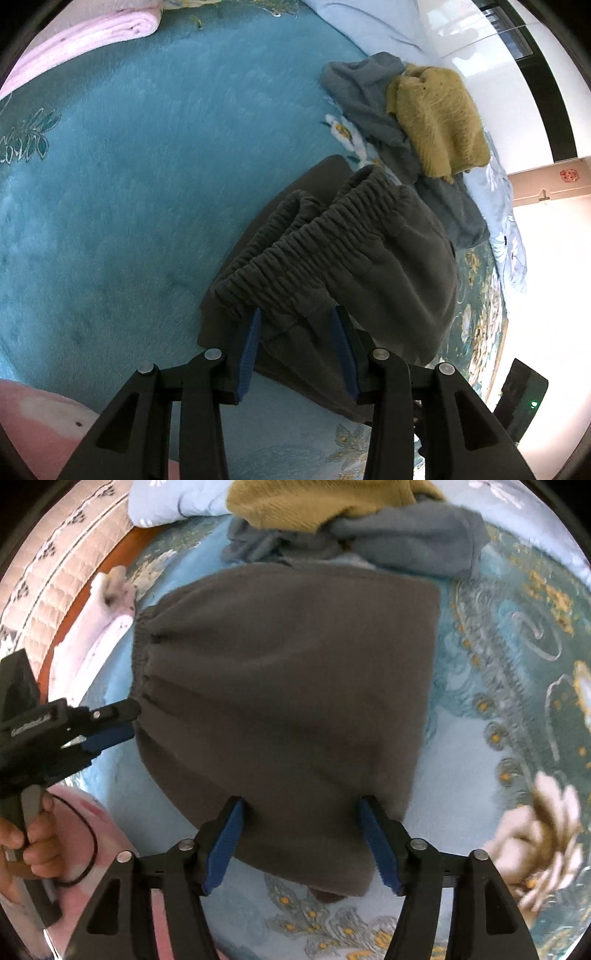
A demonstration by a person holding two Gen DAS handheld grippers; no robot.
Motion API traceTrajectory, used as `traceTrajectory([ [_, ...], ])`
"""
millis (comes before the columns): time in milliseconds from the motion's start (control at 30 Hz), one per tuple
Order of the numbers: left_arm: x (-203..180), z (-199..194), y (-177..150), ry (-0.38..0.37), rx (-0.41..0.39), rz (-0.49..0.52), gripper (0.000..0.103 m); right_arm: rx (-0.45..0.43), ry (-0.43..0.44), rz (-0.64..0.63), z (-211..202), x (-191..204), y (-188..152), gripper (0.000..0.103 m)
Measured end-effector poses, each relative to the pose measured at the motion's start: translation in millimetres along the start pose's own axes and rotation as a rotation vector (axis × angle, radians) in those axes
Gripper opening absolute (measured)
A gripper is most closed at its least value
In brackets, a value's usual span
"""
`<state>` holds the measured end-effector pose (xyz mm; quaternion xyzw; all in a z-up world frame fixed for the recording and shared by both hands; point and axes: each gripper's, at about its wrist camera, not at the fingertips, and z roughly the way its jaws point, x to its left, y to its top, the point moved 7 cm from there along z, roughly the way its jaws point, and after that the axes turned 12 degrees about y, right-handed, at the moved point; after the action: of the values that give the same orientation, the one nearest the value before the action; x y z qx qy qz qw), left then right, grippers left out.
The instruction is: Fold clothes
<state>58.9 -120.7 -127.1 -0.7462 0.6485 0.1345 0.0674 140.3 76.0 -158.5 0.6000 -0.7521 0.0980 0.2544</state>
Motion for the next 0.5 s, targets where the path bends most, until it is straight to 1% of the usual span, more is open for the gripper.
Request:
traceTrajectory([
  [33,0,1,0,0.007,0.001,0.003,0.040,-0.004,0.010,0.010,4,-2,1,0.075],
  [100,-2,3,-1,0.021,0.000,0.012,0.041,0.004,0.002,0.010,8,-2,3,0.078],
  [200,-6,4,-2,0.038,-0.005,0.031,0.045,0.015,0.000,0.012,4,2,6,0.077],
  [267,-7,4,-3,0.035,-0.007,0.028,0.046,-0.024,0.058,0.033,-13,6,11,0.076],
  [333,-7,5,-3,0.023,-0.008,0.014,0.047,-0.099,0.130,0.060,-36,9,22,0.076],
  [367,-7,5,-3,0.017,-0.007,0.007,0.047,-0.134,0.141,0.065,-45,8,29,0.075],
  [433,-8,4,-3,0.015,-0.008,0.006,0.047,-0.204,0.146,0.068,-60,5,46,0.068],
  [467,-8,2,-4,0.015,-0.013,0.008,0.047,-0.217,0.138,0.074,-62,3,53,0.061],
  [500,-10,-2,-4,0.009,-0.025,0.013,0.047,-0.225,0.125,0.083,-63,1,60,0.052],
])
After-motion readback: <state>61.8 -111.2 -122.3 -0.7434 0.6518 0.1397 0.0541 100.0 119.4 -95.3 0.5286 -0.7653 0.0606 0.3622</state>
